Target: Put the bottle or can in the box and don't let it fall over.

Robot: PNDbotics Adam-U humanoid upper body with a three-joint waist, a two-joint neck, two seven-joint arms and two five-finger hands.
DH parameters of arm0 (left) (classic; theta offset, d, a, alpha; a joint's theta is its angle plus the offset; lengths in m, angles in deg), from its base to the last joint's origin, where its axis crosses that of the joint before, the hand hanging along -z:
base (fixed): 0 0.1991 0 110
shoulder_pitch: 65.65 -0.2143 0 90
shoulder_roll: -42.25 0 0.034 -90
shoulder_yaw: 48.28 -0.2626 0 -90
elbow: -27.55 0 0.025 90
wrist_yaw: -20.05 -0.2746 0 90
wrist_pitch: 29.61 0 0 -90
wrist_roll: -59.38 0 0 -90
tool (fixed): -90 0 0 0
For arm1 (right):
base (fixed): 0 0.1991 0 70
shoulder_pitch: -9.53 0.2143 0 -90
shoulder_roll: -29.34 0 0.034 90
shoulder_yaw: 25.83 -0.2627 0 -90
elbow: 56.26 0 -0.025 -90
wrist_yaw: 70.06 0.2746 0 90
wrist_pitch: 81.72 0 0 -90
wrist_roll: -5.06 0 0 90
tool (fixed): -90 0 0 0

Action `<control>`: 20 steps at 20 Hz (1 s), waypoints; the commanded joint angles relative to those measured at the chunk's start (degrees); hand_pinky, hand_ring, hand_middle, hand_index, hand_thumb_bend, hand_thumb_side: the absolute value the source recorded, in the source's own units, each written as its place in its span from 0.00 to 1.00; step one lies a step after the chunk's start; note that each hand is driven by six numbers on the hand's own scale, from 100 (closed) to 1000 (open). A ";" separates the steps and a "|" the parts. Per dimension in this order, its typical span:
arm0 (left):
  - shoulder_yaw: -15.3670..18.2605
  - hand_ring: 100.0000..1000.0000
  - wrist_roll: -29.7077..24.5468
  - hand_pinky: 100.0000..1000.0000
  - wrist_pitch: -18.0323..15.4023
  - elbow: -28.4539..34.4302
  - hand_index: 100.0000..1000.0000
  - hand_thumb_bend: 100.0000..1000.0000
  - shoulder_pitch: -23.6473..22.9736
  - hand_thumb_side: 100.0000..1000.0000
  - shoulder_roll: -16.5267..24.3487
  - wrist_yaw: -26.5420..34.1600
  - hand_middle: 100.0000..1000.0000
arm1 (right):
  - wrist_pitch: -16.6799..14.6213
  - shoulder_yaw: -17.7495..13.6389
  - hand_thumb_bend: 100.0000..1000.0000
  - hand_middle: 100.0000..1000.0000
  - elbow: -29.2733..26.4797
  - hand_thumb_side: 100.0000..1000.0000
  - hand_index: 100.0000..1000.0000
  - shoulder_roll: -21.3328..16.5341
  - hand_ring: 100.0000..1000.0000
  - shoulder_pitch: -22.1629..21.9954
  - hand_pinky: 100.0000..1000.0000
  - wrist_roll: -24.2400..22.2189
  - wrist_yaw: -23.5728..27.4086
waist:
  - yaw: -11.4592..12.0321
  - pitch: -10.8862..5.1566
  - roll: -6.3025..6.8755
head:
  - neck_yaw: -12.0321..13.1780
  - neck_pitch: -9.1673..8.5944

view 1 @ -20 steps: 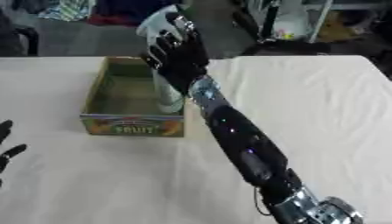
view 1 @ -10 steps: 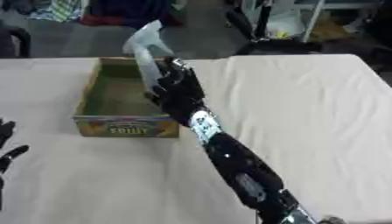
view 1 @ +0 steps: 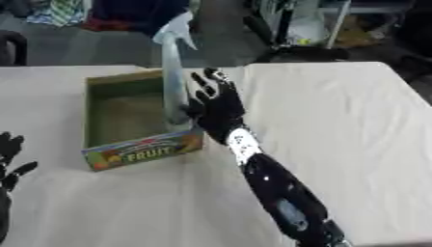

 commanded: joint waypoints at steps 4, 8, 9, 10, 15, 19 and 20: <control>0.71 1.00 0.60 0.80 -0.10 0.75 0.96 0.00 -0.49 0.99 1.80 -0.36 0.85 | -5.07 -5.04 0.00 0.03 -8.39 0.34 1.00 -8.94 0.09 -2.13 0.36 2.38 6.04 | -1.24 -1.62 0.01 | 1.98 0.84; 0.72 1.00 0.61 0.80 -0.08 0.76 0.96 0.00 -1.22 1.00 2.20 -0.39 0.85 | -8.83 -7.90 0.00 0.10 -16.48 0.34 1.00 -14.29 0.12 -8.18 0.42 2.97 6.67 | -2.65 -2.05 -0.54 | 3.56 1.42; 0.72 1.00 0.63 0.80 -0.08 0.77 0.96 0.00 -1.36 1.00 2.28 -0.42 0.85 | -9.72 -8.45 0.00 0.13 -19.00 0.36 1.00 -15.26 0.13 -10.30 0.45 2.94 5.69 | -3.01 -2.11 -0.65 | 3.96 1.50; 0.72 1.00 0.64 0.80 -0.10 0.82 0.96 0.00 -1.43 1.00 2.41 -0.44 0.85 | -10.51 -9.03 0.00 0.16 -21.43 0.39 1.00 -16.10 0.14 -12.75 0.48 2.95 3.98 | -3.46 -2.09 -0.79 | 4.50 1.49; 0.57 1.00 0.59 0.80 -0.06 0.97 0.96 0.00 -1.60 1.00 2.67 -0.48 0.85 | -11.99 -11.48 0.00 0.26 -30.26 0.45 1.00 -14.88 0.18 -25.41 0.59 4.90 -12.56 | -5.54 -1.66 -1.19 | 6.77 1.78; 0.06 1.00 0.09 0.80 -0.04 0.94 0.96 0.00 -1.94 1.00 2.81 -0.45 0.85 | -11.80 -11.25 0.00 0.36 -34.95 0.48 1.00 -10.69 0.25 -32.37 0.69 6.68 -24.92 | -7.48 -1.45 -1.21 | 8.99 2.52; 0.02 1.00 0.04 0.80 0.01 0.88 0.96 0.00 -2.02 1.00 2.77 -0.49 0.85 | -11.38 -10.71 0.00 0.40 -35.67 0.49 1.00 -9.77 0.27 -33.52 0.72 6.98 -27.05 | -8.04 -1.38 -1.32 | 9.49 2.67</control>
